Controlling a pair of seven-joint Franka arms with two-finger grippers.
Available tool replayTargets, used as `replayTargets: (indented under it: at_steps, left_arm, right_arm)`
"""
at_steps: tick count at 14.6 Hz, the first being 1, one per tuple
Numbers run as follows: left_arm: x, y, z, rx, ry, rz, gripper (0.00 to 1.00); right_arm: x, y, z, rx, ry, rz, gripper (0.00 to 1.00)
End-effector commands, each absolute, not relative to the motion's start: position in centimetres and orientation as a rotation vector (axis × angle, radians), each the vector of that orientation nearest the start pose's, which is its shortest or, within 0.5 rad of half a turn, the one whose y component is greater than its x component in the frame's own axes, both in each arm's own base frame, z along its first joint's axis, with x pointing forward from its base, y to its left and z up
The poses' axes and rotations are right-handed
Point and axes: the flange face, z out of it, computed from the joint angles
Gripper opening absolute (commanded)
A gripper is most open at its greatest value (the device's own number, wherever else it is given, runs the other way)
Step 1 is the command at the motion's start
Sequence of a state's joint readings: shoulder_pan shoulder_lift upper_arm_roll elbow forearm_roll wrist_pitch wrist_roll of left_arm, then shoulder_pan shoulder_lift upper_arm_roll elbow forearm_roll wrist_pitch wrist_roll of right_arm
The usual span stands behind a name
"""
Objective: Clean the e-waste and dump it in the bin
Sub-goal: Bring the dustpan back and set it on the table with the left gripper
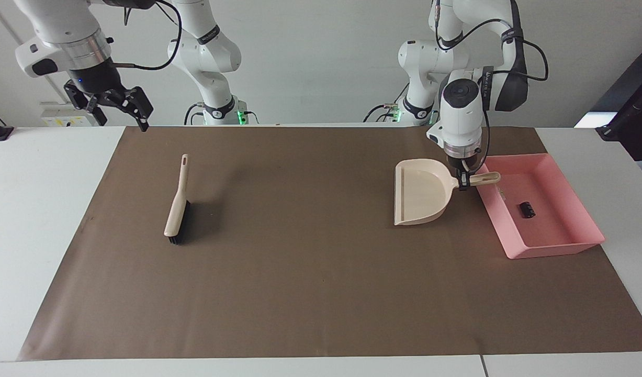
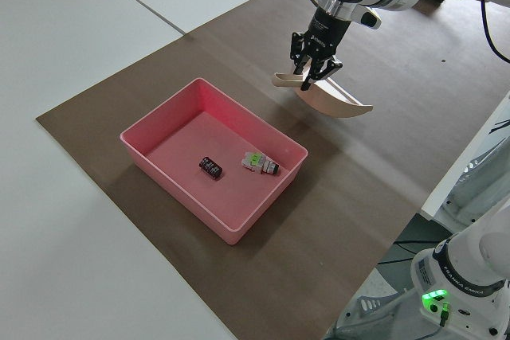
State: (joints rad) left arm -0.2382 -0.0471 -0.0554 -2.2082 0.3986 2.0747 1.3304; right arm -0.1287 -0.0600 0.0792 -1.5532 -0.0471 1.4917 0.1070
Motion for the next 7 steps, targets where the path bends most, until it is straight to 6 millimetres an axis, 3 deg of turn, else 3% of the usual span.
replayTargets:
  at_steps: [1, 3, 7]
  left_arm:
    - [49.9, -14.5, 36.9, -1.771, 2.280, 0.302, 0.00]
    - [49.7, -15.6, 35.4, -1.767, 2.290, 0.284, 0.00]
    - [49.0, -15.5, 33.8, -1.835, 2.249, 0.314, 0.00]
  right_arm:
    - [52.7, -2.5, 65.7, -3.186, 0.287, 0.017, 1.00]
    - [52.6, -1.4, 65.5, -3.185, 0.260, 0.029, 1.00]
    - [52.0, -1.9, 65.5, -3.187, 0.256, 0.069, 1.00]
